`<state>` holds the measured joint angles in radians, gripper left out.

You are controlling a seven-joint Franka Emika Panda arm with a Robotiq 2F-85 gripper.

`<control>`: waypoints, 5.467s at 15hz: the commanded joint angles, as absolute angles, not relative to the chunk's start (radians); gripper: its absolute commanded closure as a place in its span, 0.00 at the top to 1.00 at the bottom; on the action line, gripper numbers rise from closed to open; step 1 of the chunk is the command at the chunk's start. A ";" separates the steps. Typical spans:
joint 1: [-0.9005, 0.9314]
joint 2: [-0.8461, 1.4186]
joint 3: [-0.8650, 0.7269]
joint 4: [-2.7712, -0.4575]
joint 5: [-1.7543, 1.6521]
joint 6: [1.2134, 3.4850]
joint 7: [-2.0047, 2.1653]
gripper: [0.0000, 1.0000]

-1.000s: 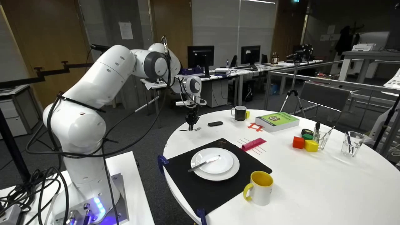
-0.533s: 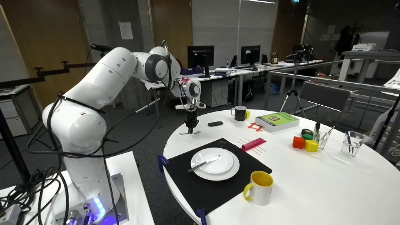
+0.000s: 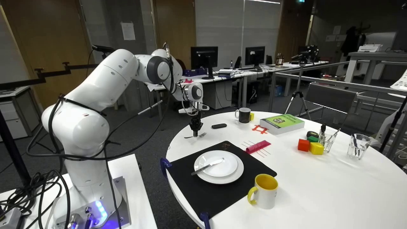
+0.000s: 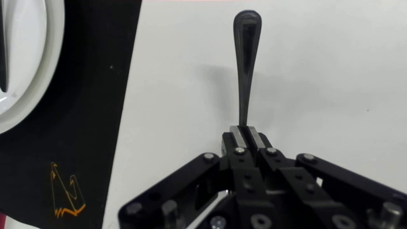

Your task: Remove the fork from the white plate

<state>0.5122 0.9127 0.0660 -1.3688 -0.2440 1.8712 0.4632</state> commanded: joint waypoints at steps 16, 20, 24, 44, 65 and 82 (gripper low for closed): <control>0.592 0.932 -0.017 -1.376 -0.317 2.004 0.688 0.01; 0.598 0.936 -0.023 -1.373 -0.330 2.005 0.721 0.32; 0.598 0.936 -0.022 -1.373 -0.332 2.001 0.730 0.52; 0.500 0.667 0.036 -1.669 -0.279 2.081 0.644 1.00; 0.241 0.289 0.030 -2.289 -0.284 2.326 0.429 1.00; 0.044 0.274 0.004 -2.419 -0.151 2.646 0.101 1.00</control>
